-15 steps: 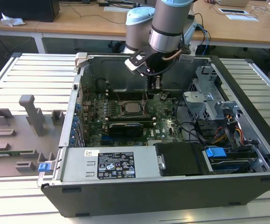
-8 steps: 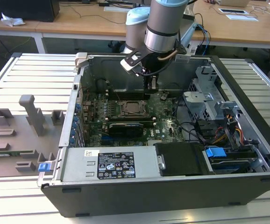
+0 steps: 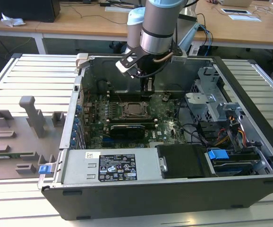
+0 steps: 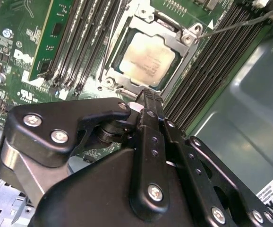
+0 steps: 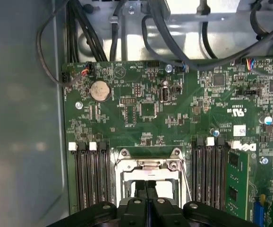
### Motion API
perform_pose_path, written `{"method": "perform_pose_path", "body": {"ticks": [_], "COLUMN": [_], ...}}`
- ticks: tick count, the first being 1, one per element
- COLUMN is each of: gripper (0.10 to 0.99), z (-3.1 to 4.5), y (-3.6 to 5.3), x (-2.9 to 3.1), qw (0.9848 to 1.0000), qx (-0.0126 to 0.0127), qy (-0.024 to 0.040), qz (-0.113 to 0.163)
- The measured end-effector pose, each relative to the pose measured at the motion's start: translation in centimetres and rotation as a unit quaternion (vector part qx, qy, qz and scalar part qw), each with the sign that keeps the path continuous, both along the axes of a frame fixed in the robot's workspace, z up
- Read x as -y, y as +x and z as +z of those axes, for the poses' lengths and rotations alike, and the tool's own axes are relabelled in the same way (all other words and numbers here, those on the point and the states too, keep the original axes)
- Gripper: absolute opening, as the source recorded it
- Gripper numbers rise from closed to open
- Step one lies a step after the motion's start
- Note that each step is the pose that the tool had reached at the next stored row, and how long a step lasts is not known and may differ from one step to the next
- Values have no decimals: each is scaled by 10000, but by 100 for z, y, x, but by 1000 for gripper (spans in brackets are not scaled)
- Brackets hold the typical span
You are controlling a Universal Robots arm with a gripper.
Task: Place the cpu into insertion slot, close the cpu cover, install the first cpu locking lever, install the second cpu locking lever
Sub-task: 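Close the cpu cover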
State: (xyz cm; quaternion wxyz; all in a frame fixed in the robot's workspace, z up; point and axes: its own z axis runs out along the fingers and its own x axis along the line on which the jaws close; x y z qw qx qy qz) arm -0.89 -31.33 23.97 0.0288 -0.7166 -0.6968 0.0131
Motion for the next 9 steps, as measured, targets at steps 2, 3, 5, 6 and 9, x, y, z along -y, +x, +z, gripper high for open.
{"method": "perform_pose_path", "body": {"ticks": [2,3,5,6,9], "gripper": [110,110,110,110,110], "z": [-6,-8,-14,-16,-21], "y": [-31,-41,-79,-92,-123], "x": [0,0,0,0,0], "qw": [10000,10000,10000,10000,10000], "qx": [0,0,0,0,0], "qy": [0,0,0,0,0], "qz": [0,0,0,0,0]}}
